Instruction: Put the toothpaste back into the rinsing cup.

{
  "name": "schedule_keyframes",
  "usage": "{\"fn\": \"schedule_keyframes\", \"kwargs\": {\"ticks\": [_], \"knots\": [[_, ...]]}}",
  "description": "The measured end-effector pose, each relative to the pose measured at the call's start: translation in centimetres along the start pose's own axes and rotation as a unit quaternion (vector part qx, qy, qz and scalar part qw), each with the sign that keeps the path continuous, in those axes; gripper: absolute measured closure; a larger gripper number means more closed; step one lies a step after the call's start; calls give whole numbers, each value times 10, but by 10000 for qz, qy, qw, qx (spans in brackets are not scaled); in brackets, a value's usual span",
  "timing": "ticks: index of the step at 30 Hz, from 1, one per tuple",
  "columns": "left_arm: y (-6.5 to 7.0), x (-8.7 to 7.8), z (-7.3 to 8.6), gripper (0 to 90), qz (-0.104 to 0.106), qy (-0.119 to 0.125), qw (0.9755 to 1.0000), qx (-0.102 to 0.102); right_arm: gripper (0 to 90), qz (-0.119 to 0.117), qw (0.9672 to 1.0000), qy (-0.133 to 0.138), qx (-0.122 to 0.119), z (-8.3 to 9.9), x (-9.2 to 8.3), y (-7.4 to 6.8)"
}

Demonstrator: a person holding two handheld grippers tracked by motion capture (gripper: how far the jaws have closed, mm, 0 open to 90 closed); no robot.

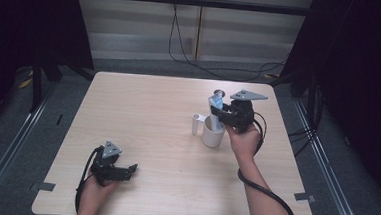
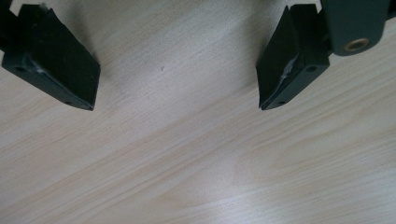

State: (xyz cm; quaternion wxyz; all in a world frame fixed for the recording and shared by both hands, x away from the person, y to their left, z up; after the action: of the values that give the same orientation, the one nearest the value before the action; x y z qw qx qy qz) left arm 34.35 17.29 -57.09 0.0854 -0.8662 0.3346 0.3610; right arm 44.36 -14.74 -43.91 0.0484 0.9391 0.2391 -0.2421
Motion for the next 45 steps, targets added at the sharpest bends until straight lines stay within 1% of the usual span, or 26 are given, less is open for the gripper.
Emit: {"fn": "schedule_keyframes", "kwargs": {"ticks": [16, 22, 28, 31, 38, 43, 45], "knots": [[0, 0, 0, 132, 0, 5, 10000, -2, 629, 59, 10000, -54, -13, 12, 3, -1], [0, 0, 0, 132, 1, 5, 10000, -2, 625, 48, 10000, -84, -18, 18, 3, -1], [0, 0, 0, 132, 1, 5, 10000, -3, 608, 72, 9999, -120, 45, 23, 3, -1], [0, 0, 0, 132, 1, 4, 10000, -1, 606, 91, 9998, -150, 47, 30, 3, -1], [0, 0, 0, 132, -3, 11, 10000, -1, 590, 100, 9998, -161, 37, 35, 4, -1], [0, 0, 0, 132, -2, 7, 10000, -7, 586, 92, 9996, -266, -24, 40, 4, -2], [0, 0, 0, 132, 0, 6, 10000, -2, 579, 84, 9996, -287, 24, 42, 4, -2]]}}
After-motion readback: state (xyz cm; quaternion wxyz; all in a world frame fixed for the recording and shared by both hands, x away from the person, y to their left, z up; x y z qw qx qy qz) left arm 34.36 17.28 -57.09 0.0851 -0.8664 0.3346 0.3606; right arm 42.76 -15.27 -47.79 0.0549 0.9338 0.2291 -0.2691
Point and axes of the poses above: each handheld gripper's, and its own axes: x roughly forward along the jaws, z roughly out of its underside, y roughly to its right, the point moved 9 cm from there along x, roughly forward along the jaws, and after that the axes turned 6 degrees about z, right-handed, at the moved point
